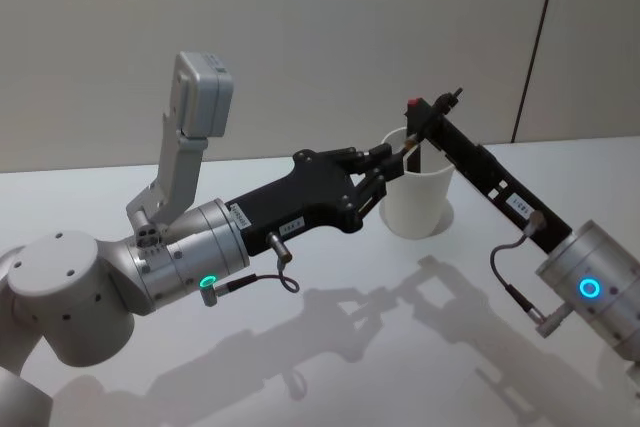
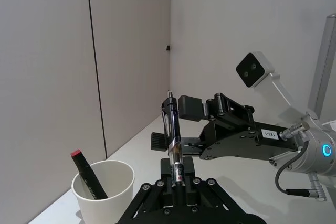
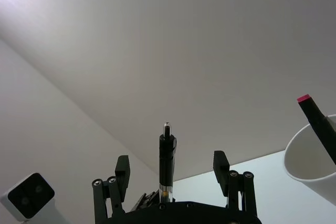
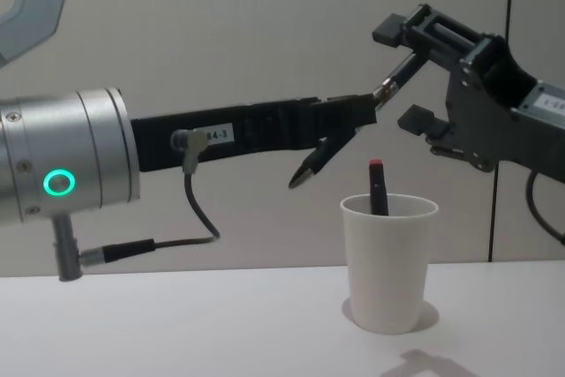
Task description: Place the pen into the pen holder.
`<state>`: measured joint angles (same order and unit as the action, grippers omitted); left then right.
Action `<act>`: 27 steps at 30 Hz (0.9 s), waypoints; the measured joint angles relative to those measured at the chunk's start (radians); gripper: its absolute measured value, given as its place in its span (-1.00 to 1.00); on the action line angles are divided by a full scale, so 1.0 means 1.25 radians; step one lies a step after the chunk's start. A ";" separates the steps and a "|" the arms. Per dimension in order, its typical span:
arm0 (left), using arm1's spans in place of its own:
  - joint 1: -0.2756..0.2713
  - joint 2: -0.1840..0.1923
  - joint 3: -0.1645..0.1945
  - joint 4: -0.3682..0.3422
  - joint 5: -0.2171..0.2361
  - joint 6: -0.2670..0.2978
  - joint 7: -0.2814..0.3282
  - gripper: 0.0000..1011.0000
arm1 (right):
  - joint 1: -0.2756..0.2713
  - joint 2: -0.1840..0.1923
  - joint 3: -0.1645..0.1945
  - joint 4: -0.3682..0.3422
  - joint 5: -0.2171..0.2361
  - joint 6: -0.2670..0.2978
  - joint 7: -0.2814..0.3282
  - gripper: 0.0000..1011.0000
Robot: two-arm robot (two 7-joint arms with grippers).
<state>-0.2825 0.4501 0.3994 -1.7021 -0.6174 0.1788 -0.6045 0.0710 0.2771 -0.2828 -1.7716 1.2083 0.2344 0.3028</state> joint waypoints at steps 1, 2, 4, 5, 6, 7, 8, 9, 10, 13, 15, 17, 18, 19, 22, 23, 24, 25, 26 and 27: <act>0.000 0.000 0.000 0.000 0.000 0.000 0.000 -0.75 | -0.001 0.000 -0.001 -0.001 0.001 -0.006 -0.005 0.98; 0.000 0.000 0.000 0.000 0.000 0.000 0.000 -0.75 | -0.002 0.000 -0.002 -0.002 0.001 -0.008 -0.007 0.98; 0.000 0.000 0.000 0.000 0.000 0.000 0.000 -0.75 | -0.003 -0.001 -0.003 -0.005 0.002 -0.015 -0.013 0.98; 0.000 0.000 0.000 0.000 0.000 0.000 0.000 -0.75 | -0.003 -0.001 -0.003 -0.005 0.002 -0.015 -0.013 0.98; 0.000 0.000 0.000 0.000 0.000 0.000 0.000 -0.75 | -0.004 -0.001 -0.004 -0.006 0.003 -0.019 -0.017 0.98; 0.000 0.000 0.000 0.000 0.000 0.000 0.000 -0.75 | -0.004 -0.001 -0.005 -0.007 0.004 -0.022 -0.020 0.98; 0.000 0.000 0.000 0.000 0.000 0.000 0.000 -0.75 | -0.004 -0.001 -0.005 -0.007 0.004 -0.024 -0.022 0.98; 0.000 0.000 0.000 0.000 0.000 0.000 0.000 -0.75 | -0.005 -0.001 -0.005 -0.008 0.004 -0.026 -0.023 0.94; 0.000 0.000 0.000 0.000 0.000 0.000 0.000 -0.75 | -0.005 -0.001 -0.006 -0.008 0.004 -0.027 -0.024 0.91; 0.000 0.000 0.000 0.000 0.000 0.000 0.000 -0.75 | -0.006 -0.001 -0.007 -0.010 0.005 -0.032 -0.029 0.74; 0.000 0.000 0.000 0.000 0.000 0.000 0.000 -0.75 | -0.006 -0.002 -0.007 -0.011 0.006 -0.034 -0.031 0.68; 0.000 0.000 0.000 0.000 0.000 0.000 0.000 -0.75 | -0.007 -0.002 -0.008 -0.011 0.006 -0.037 -0.034 0.58; 0.000 0.000 0.000 0.000 0.000 0.000 0.000 -0.75 | -0.007 -0.002 -0.008 -0.011 0.006 -0.037 -0.035 0.51; 0.000 0.000 0.000 0.000 0.000 0.000 0.000 -0.75 | -0.007 -0.002 -0.008 -0.012 0.006 -0.038 -0.035 0.48; 0.000 0.000 0.000 0.000 0.000 0.000 0.000 -0.75 | -0.007 -0.002 -0.009 -0.012 0.007 -0.040 -0.037 0.29; 0.000 0.000 0.000 0.000 0.000 0.000 0.000 -0.75 | -0.008 -0.002 -0.009 -0.013 0.007 -0.041 -0.038 0.23; 0.000 0.000 0.000 0.000 0.000 0.000 0.000 -0.75 | -0.008 -0.002 -0.009 -0.013 0.007 -0.042 -0.039 0.12; 0.000 0.000 0.000 0.000 0.000 0.000 0.000 -0.75 | -0.008 -0.002 -0.009 -0.013 0.007 -0.042 -0.039 0.07; 0.000 0.000 0.000 0.000 0.000 0.000 0.000 -0.75 | -0.008 -0.002 -0.009 -0.013 0.007 -0.042 -0.039 0.03; 0.000 0.000 0.000 0.000 0.000 0.000 0.000 -0.75 | -0.008 -0.002 -0.009 -0.013 0.007 -0.043 -0.040 -0.09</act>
<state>-0.2825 0.4501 0.3994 -1.7021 -0.6174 0.1788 -0.6046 0.0611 0.2745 -0.2941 -1.7880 1.2169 0.1803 0.2529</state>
